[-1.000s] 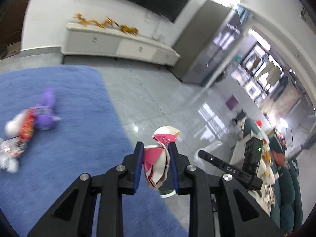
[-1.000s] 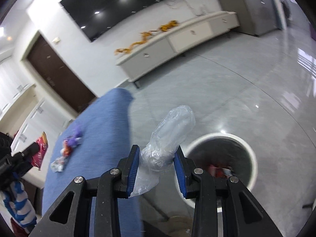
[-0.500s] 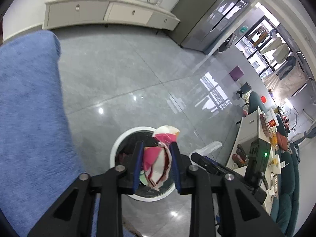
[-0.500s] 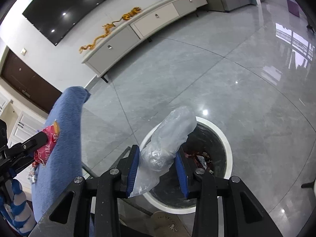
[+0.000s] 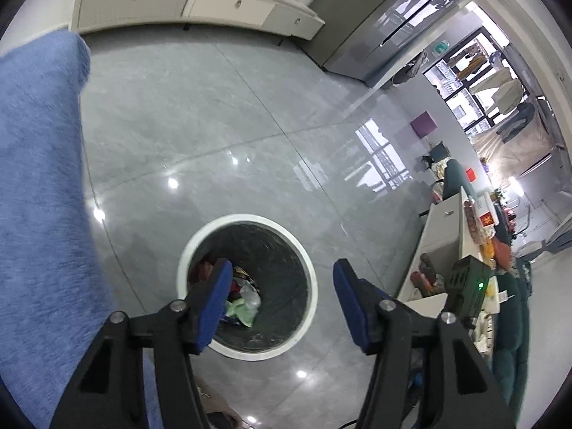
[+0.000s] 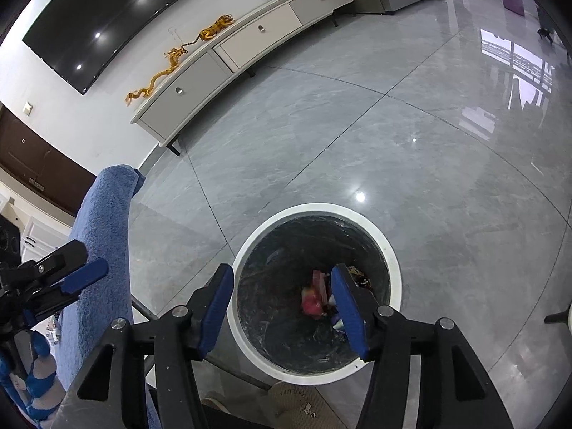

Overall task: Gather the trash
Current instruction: 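Carry both items over the black bin and open both tools to release, then move both open tools back over the rug toward the last wrappers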

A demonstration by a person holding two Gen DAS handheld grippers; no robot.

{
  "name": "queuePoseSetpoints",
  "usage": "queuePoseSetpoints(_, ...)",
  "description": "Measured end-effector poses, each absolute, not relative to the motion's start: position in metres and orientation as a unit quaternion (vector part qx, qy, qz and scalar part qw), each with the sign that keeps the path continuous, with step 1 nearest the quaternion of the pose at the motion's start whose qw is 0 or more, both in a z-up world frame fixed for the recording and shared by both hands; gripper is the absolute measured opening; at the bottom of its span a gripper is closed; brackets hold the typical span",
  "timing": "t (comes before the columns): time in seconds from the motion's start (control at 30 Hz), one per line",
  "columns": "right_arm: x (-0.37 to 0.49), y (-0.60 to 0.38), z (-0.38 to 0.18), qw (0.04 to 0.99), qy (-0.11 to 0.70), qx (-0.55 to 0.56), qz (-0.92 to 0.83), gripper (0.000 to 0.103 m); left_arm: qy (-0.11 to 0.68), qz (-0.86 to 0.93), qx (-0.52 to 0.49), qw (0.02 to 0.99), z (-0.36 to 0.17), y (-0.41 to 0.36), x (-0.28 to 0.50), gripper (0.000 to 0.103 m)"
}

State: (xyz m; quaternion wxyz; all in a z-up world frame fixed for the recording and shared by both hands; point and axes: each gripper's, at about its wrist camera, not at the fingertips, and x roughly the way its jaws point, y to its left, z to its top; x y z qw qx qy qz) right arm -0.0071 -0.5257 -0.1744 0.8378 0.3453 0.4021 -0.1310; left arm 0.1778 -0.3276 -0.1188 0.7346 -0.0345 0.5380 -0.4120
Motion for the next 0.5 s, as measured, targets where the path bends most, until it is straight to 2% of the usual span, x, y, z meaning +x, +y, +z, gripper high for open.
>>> queuePoseSetpoints(0.27, -0.016, -0.510, -0.134, 0.859, 0.371, 0.332, -0.116, 0.054, 0.473, -0.387, -0.022, 0.791, -0.067, -0.278, 0.159, 0.057)
queuePoseSetpoints(0.5, -0.019, -0.465, -0.067, 0.896, 0.328, 0.291, -0.069, 0.054, 0.408, -0.351, -0.041, 0.842, -0.016, -0.188, 0.145, 0.057)
